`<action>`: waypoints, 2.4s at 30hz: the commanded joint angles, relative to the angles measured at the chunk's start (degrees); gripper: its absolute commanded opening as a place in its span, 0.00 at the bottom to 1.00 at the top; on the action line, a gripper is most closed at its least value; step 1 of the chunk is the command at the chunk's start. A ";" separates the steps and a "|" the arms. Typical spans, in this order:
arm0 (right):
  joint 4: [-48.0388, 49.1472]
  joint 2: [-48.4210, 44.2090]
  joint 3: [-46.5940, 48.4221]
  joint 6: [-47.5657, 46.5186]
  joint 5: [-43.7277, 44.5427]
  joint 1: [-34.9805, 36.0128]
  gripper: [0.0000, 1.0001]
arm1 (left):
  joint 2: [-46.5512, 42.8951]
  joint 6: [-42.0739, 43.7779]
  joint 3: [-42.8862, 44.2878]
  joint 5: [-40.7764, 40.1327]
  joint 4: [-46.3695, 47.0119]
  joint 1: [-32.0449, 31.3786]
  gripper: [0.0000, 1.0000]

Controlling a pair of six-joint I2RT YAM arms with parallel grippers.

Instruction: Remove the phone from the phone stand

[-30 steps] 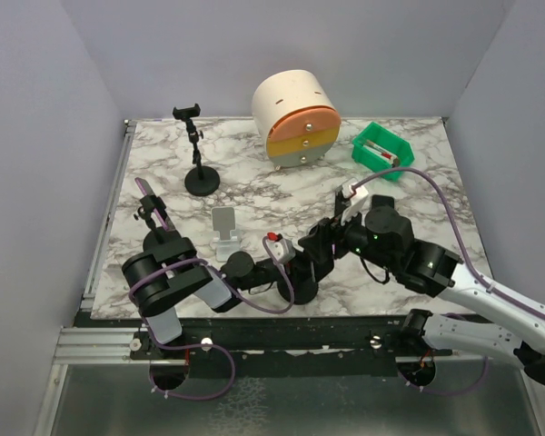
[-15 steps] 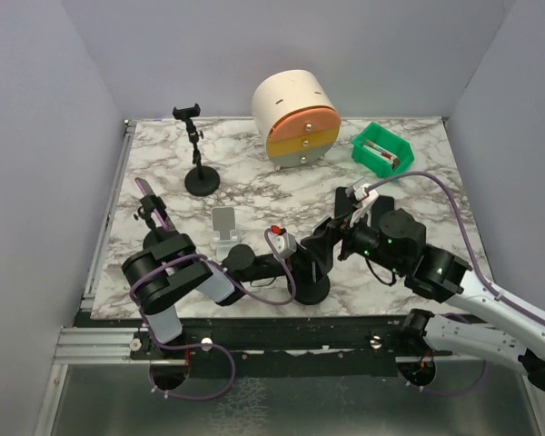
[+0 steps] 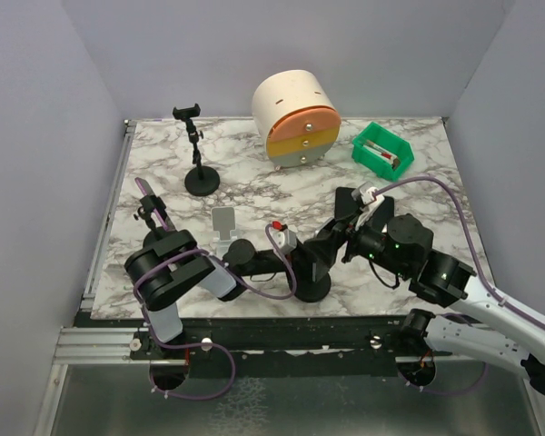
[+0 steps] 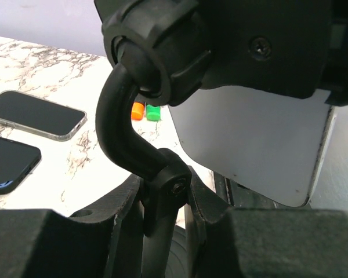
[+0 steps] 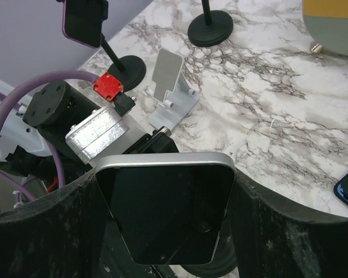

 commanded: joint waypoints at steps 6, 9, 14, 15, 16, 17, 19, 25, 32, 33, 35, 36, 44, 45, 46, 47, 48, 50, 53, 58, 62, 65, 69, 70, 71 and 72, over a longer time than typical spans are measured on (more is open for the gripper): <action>8.61 -2.80 1.00 5.93 -15.24 1.60 0.00 | 3.10 -3.90 3.63 -3.70 13.64 2.83 0.00; 9.88 -3.01 0.51 6.00 -16.80 1.60 0.00 | 3.56 -4.39 4.65 -2.94 13.64 2.84 0.00; 11.50 -3.33 0.29 5.84 -19.38 1.60 0.00 | 4.57 -5.25 6.88 -1.62 13.64 2.98 0.00; 11.68 -3.36 0.32 5.84 -19.91 1.60 0.00 | 4.83 -5.51 7.22 -1.29 13.64 3.12 0.00; 11.90 -3.59 0.30 5.82 -20.65 1.60 0.00 | 5.08 -5.85 7.63 -0.92 13.64 3.24 0.00; 12.15 -3.89 0.29 5.84 -20.90 1.60 0.00 | 5.30 -6.13 8.05 -0.57 13.64 3.34 0.00; 12.38 -4.54 0.04 5.97 -21.73 1.60 0.00 | 5.75 -6.52 8.60 -0.02 13.64 3.59 0.00; 14.80 -5.48 -1.20 6.44 -23.34 1.55 0.00 | 6.83 -7.26 9.35 0.68 13.64 4.08 0.00; 7.12 -4.93 1.18 2.27 -11.40 1.60 0.00 | 5.51 -6.06 6.77 -3.48 13.57 4.15 0.00; 6.53 -4.74 1.38 1.59 -9.37 1.60 0.00 | 5.12 -5.59 5.98 -4.34 13.56 4.15 0.05; 5.36 -4.07 1.93 0.19 -6.15 1.60 0.00 | 4.22 -4.80 4.21 -5.77 13.54 4.21 0.24; 4.88 -3.59 2.34 -0.46 -4.83 1.60 0.00 | 3.70 -4.65 3.46 -6.34 13.48 4.23 0.36; 3.33 0.49 5.16 -3.99 2.10 1.60 0.00 | -5.55 -1.67 -4.18 -11.98 9.92 4.23 0.99; 3.12 0.94 5.48 -4.20 3.29 1.58 0.00 | -7.66 -1.01 -5.06 -12.60 7.61 4.23 0.99; 2.97 1.31 5.85 -4.49 4.51 1.60 0.00 | -9.74 -0.34 -5.87 -13.53 4.66 4.11 0.99; 2.89 1.75 6.24 -4.67 5.68 1.60 0.00 | -12.24 0.39 -6.69 -15.03 1.48 3.96 0.99; 2.79 2.42 6.61 -4.63 7.17 1.60 0.00 | -14.71 1.26 -7.33 -16.51 -1.81 3.64 0.99; 2.82 3.33 7.18 -4.50 10.29 1.60 0.00 | -19.95 3.63 -7.67 -19.62 -9.91 2.58 0.99; 3.89 4.67 6.97 -3.72 15.16 1.60 0.00 | -27.02 5.16 -6.97 -22.62 -23.25 1.34 0.99; 5.15 6.77 6.02 -3.05 21.47 1.60 0.00 | -37.71 4.30 -9.15 -25.23 -33.01 0.45 0.99; 5.41 9.03 6.15 -3.21 23.59 1.60 0.00 | -42.97 1.91 -8.21 -26.30 -38.75 -0.33 0.99; 4.14 10.92 7.11 -2.06 26.60 1.60 0.00 | -43.75 -1.81 -4.72 -27.13 -42.92 -0.34 0.99; 3.34 12.71 8.17 -0.12 30.19 1.60 0.00 | -41.30 -5.60 2.89 -28.33 -52.82 -0.91 0.99; 2.99 13.21 8.53 0.25 30.71 1.60 0.00 | -40.43 -4.76 4.44 -29.40 -54.93 -1.46 0.99; 2.43 13.78 9.03 0.84 31.20 1.60 0.00 | -39.88 -3.22 5.46 -31.14 -56.74 -2.67 0.99; 1.97 14.22 9.46 1.29 31.53 1.60 0.00 | -39.50 -1.98 6.17 -34.90 -58.42 -3.88 0.99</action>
